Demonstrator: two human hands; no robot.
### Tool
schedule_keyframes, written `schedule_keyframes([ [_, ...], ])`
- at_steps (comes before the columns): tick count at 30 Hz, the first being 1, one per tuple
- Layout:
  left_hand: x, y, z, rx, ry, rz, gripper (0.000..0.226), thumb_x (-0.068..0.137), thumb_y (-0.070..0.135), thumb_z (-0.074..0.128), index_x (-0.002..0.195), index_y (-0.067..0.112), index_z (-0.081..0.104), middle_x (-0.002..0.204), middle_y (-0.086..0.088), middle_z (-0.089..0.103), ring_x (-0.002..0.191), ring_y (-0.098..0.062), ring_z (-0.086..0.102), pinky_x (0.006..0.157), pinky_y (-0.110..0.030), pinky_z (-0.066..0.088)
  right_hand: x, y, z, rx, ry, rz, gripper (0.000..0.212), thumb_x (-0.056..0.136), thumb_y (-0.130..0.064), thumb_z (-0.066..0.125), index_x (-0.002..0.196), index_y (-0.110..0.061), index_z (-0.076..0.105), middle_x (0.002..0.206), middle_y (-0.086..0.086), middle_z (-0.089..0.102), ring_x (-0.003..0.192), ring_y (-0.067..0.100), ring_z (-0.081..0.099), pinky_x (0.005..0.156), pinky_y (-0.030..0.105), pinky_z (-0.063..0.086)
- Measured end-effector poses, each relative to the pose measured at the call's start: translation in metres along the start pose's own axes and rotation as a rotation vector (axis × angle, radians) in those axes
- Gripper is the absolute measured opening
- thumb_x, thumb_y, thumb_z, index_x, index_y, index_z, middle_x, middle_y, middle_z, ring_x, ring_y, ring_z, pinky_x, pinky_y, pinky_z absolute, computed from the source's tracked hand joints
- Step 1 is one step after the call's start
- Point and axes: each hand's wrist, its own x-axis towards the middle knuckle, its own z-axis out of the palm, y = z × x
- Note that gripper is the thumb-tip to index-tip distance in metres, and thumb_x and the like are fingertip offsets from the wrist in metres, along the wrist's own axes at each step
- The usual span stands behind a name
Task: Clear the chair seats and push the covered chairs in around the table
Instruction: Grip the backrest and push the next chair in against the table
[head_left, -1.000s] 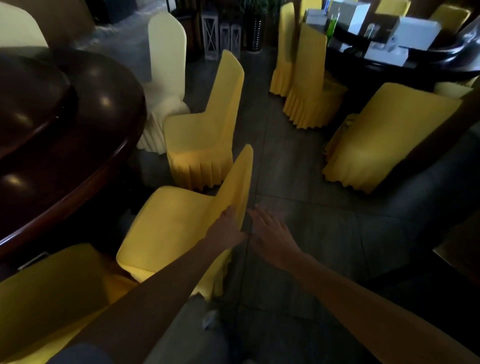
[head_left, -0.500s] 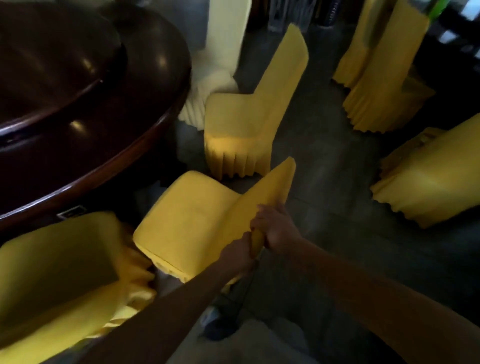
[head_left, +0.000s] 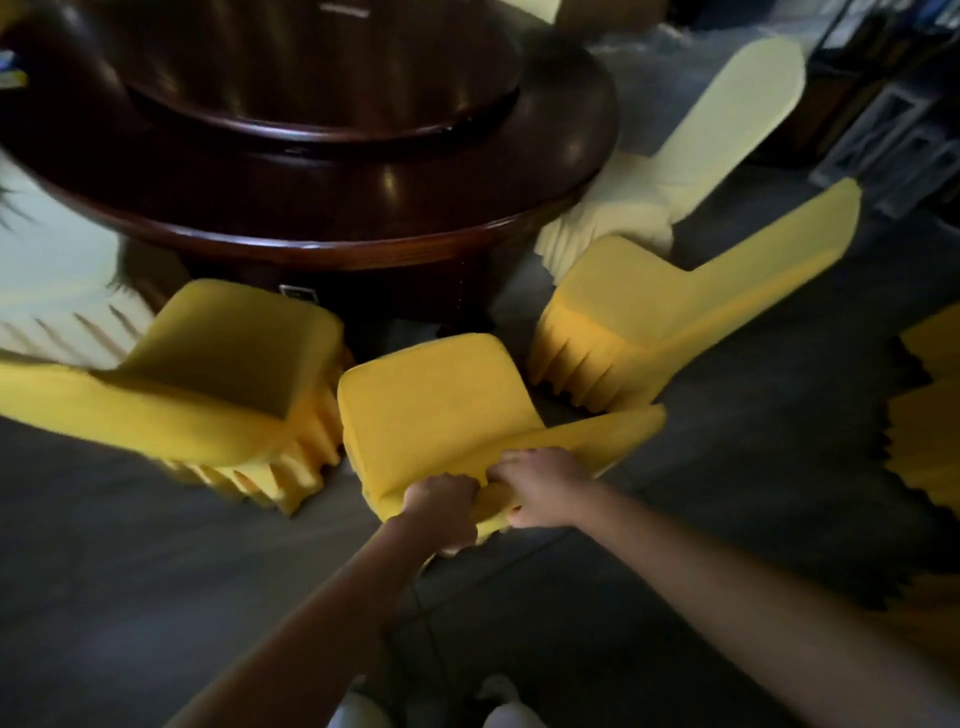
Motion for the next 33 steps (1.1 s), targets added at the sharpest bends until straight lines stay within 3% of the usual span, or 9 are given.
schedule_keyframes([
  [5, -0.008, 0.005, 0.013, -0.133, 0.195, -0.149, 0.035, 0.082, 0.021, 0.054, 0.116, 0.025, 0.056, 0.111, -0.003, 0.065, 0.101, -0.026, 0.063, 0.07, -0.03, 0.043, 0.014, -0.008, -0.002, -0.103, -0.1, -0.026, 0.044, 0.081, -0.051, 0.065, 0.111, -0.02, 0.057, 0.108, 0.007, 0.064, 0.1, 0.03, 0.062, 0.076, 0.038, 0.046],
  [9, -0.002, 0.001, 0.016, -0.152, 0.261, -0.145, 0.03, 0.088, 0.021, 0.048, 0.115, 0.029, 0.059, 0.108, -0.001, 0.066, 0.097, -0.024, 0.064, 0.071, -0.03, 0.045, 0.016, -0.006, 0.0, -0.068, -0.046, 0.035, 0.037, 0.082, -0.05, 0.063, 0.108, -0.023, 0.061, 0.106, 0.006, 0.066, 0.099, 0.03, 0.063, 0.081, 0.04, 0.047],
  [16, 0.02, -0.033, -0.006, -0.091, 0.258, -0.122, 0.031, 0.091, 0.033, 0.047, 0.119, 0.036, 0.058, 0.111, 0.001, 0.065, 0.101, -0.023, 0.062, 0.074, -0.032, 0.045, 0.045, -0.014, -0.017, 0.002, 0.015, 0.095, 0.041, 0.082, -0.052, 0.064, 0.111, -0.022, 0.062, 0.107, 0.008, 0.066, 0.101, 0.031, 0.061, 0.08, 0.037, 0.046],
  [21, 0.038, -0.09, -0.037, -0.023, 0.279, -0.169, 0.032, 0.089, 0.032, 0.05, 0.119, 0.03, 0.061, 0.112, -0.001, 0.066, 0.105, -0.025, 0.062, 0.079, -0.031, 0.048, 0.095, -0.036, -0.041, 0.048, 0.087, 0.079, 0.047, 0.083, -0.054, 0.062, 0.119, -0.025, 0.06, 0.11, 0.008, 0.067, 0.103, 0.032, 0.062, 0.082, 0.037, 0.048],
  [28, 0.075, -0.149, -0.066, 0.04, 0.285, -0.14, 0.026, 0.089, 0.031, 0.051, 0.112, 0.027, 0.064, 0.103, 0.0, 0.068, 0.094, -0.022, 0.065, 0.067, -0.028, 0.041, 0.162, -0.043, -0.058, 0.014, 0.126, 0.049, 0.044, 0.083, -0.054, 0.062, 0.113, -0.022, 0.062, 0.106, 0.008, 0.068, 0.099, 0.031, 0.063, 0.082, 0.039, 0.051],
  [33, 0.105, -0.17, -0.093, 0.058, 0.3, -0.067, 0.024, 0.089, 0.031, 0.053, 0.109, 0.024, 0.065, 0.102, 0.001, 0.068, 0.094, -0.022, 0.066, 0.066, -0.028, 0.041, 0.192, -0.034, -0.078, 0.04, 0.149, 0.17, 0.041, 0.081, -0.054, 0.064, 0.11, -0.025, 0.062, 0.104, 0.008, 0.069, 0.098, 0.032, 0.063, 0.08, 0.04, 0.052],
])
